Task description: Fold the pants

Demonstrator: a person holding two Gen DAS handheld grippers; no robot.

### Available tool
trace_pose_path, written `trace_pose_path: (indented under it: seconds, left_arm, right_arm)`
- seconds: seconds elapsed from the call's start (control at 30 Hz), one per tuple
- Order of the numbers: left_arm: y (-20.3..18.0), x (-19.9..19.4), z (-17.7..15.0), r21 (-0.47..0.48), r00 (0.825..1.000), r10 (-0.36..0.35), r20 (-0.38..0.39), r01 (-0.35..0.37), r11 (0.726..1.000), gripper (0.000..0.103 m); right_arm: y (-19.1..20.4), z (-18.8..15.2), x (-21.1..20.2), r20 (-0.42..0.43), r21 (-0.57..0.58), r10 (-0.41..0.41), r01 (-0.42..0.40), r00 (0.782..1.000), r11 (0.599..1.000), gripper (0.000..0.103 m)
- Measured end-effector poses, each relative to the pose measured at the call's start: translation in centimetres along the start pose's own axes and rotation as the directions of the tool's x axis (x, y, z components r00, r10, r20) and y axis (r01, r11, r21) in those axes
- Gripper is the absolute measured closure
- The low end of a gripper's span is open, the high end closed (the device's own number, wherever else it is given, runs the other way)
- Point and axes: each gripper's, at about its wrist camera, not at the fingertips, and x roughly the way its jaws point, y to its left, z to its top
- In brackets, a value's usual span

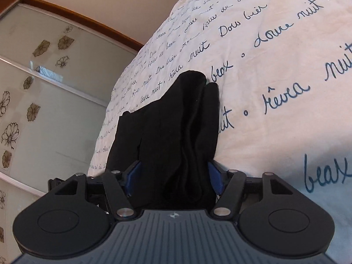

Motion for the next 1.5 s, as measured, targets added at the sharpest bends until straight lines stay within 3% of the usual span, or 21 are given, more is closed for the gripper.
trace_pose_path:
  seconds: [0.03,0.13,0.23,0.33,0.43,0.5,0.63,0.7,0.77,0.8,0.9,0.97,1.03,1.1,1.13,1.2,1.3,1.33,1.4,1.47,1.5]
  left_arm:
    - [0.1,-0.2,-0.2,-0.005,1.000,0.003,0.001,-0.003,1.000,0.080]
    - [-1.3,-1.1,-0.7,0.048,0.999,0.036,0.019,-0.036,0.998,0.088]
    - [-2.6,-1.8,-1.3,0.090,0.998,0.055,0.035,-0.058,0.994,0.088]
    - [-2.0,-0.6,-1.8,0.119,0.995,0.095,0.027,-0.098,0.988,0.082]
    - [-0.8,-0.8,-1.4,0.075,0.999,0.041,0.015,-0.042,0.996,0.079]
    - [-1.1,-1.5,-1.2,0.090,0.999,0.028,0.016,-0.030,0.996,0.072]
    - [-3.3,-5.0,-0.7,0.203,0.993,0.061,0.103,-0.081,0.976,0.071]
    - [-4.6,-7.0,-0.2,0.245,0.982,0.043,0.182,-0.087,0.966,0.064]
    - [-6.3,-7.8,0.3,0.284,0.965,0.002,0.261,-0.079,0.956,0.043]
    - [-7.3,-7.4,0.6,0.298,0.961,-0.018,0.276,-0.067,0.952,0.038]
    - [-9.9,-3.3,1.1,0.348,0.974,-0.053,0.219,-0.027,0.937,0.035]
    - [-11.2,0.5,1.3,0.396,0.985,0.003,0.171,-0.071,0.915,0.035]
    - [-11.2,4.2,0.9,0.455,0.980,0.118,0.160,-0.180,0.872,0.035]
    - [-9.4,6.7,1.2,0.458,0.974,0.208,0.095,-0.228,0.859,0.036]
    - [-8.7,6.4,1.2,0.467,0.977,0.182,0.108,-0.212,0.859,0.033]
    - [-7.6,6.0,1.5,0.465,0.982,0.169,0.084,-0.189,0.865,0.035]
    - [-7.0,6.1,1.7,0.476,0.986,0.142,0.091,-0.168,0.863,0.035]
    - [-7.2,6.2,1.4,0.497,0.984,0.142,0.110,-0.178,0.849,0.035]
    - [-8.1,6.4,0.0,0.575,0.971,0.171,0.166,-0.236,0.783,0.036]
    - [-9.7,5.4,-2.1,0.614,0.941,0.210,0.267,-0.334,0.715,0.036]
    - [-10.1,4.3,-3.3,0.617,0.930,0.210,0.302,-0.359,0.701,0.035]
  right_arm:
    - [0.4,0.1,0.1,-0.004,-0.041,-0.009,0.009,1.000,0.999,0.082]
    - [2.4,0.9,-0.4,-0.006,-0.145,-0.031,0.030,1.000,0.989,0.083]
    - [3.9,1.6,-1.0,0.000,-0.208,-0.045,0.044,0.999,0.977,0.083]
    - [1.3,1.4,0.3,-0.058,-0.155,-0.091,0.081,0.994,0.985,0.083]
    - [-1.8,0.7,0.1,-0.032,0.001,0.022,-0.022,0.999,1.000,0.082]
    - [-1.9,0.4,-0.3,-0.007,0.019,0.037,-0.036,0.999,0.999,0.076]
    - [-0.5,0.6,-2.8,0.096,0.010,-0.043,0.043,0.994,0.999,0.060]
    - [0.9,0.9,-4.1,0.181,-0.028,-0.068,0.074,0.981,0.997,0.039]
    - [2.5,1.4,-4.1,0.211,-0.065,-0.018,0.032,0.977,0.997,0.038]
    - [3.3,1.7,-3.5,0.203,-0.075,0.022,-0.006,0.979,0.997,0.038]
    - [5.6,2.2,0.1,0.167,-0.080,0.113,-0.101,0.979,0.992,0.037]
    - [6.4,2.5,2.7,0.143,-0.069,0.124,-0.115,0.982,0.991,0.037]
    - [6.4,2.5,5.0,0.124,-0.047,0.062,-0.057,0.990,0.997,0.037]
    - [5.1,1.8,5.9,0.151,0.007,0.017,-0.018,0.988,1.000,0.043]
    - [4.5,1.1,5.6,0.177,0.014,0.030,-0.033,0.984,0.999,0.045]
    - [4.2,0.2,5.1,0.175,-0.009,-0.007,0.008,0.984,1.000,0.067]
    - [2.9,-0.3,4.7,0.180,0.017,0.032,-0.036,0.983,0.999,0.072]
    - [2.7,-0.2,4.7,0.183,0.019,0.036,-0.040,0.983,0.999,0.073]
    - [3.0,-0.2,4.8,0.186,0.007,0.038,-0.040,0.982,0.999,0.073]
    - [3.4,-0.5,4.0,0.185,-0.009,0.033,-0.032,0.982,0.999,0.072]
    - [4.0,-0.9,3.3,0.185,-0.013,0.022,-0.020,0.983,1.000,0.070]
